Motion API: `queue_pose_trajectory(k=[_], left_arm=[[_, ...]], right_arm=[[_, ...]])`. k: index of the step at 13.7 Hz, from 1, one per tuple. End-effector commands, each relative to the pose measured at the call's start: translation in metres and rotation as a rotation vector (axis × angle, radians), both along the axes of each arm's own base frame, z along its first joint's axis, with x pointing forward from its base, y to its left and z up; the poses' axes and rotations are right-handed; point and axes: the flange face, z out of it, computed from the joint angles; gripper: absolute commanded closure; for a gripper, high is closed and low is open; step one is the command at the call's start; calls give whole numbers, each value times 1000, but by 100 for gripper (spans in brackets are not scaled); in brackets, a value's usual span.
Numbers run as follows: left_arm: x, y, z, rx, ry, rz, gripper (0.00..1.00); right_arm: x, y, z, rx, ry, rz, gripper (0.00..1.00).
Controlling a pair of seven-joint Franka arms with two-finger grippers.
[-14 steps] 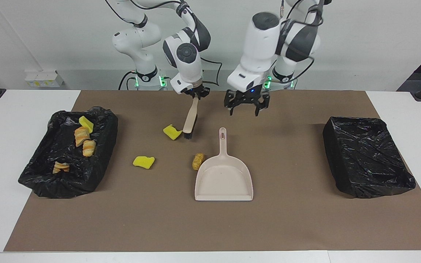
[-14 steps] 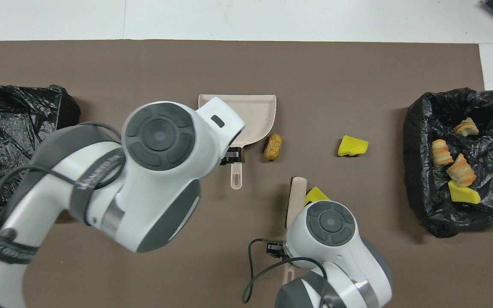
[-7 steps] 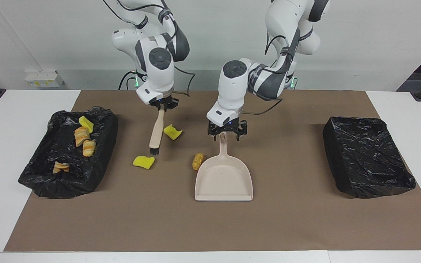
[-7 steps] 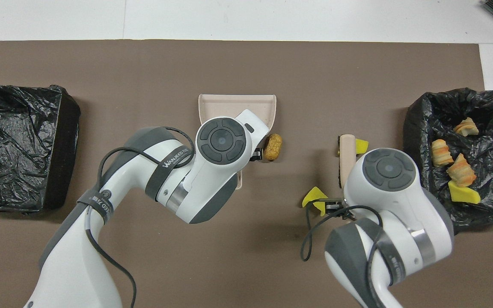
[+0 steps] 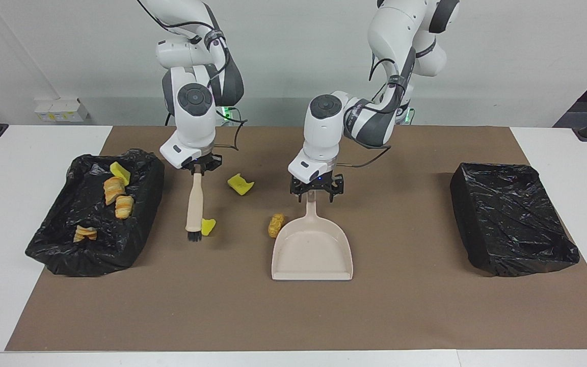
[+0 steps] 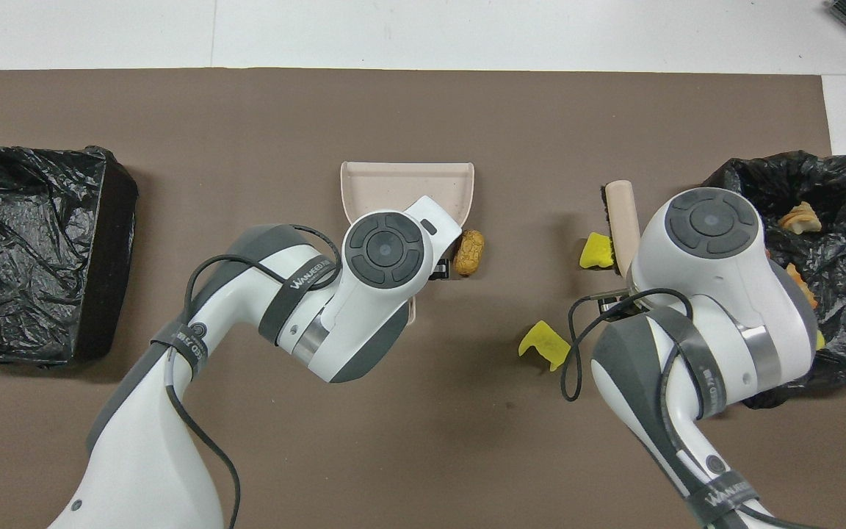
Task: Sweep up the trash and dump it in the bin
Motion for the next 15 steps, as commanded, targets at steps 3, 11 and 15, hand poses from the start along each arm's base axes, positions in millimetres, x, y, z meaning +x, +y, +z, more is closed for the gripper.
queue_pose_trajectory(k=[3,11,15], left_arm=[[-4,-4,-11,21,-13,-56,44],[-5,-1,-8,55,4,-137,100],[-9,9,14,98,28,-343,100]], right_arm=[[6,-5,5,-33,-8,44,100],[10,-17,4,-40,-9,72,100],[8,-16,4,-43,-7,75,100]])
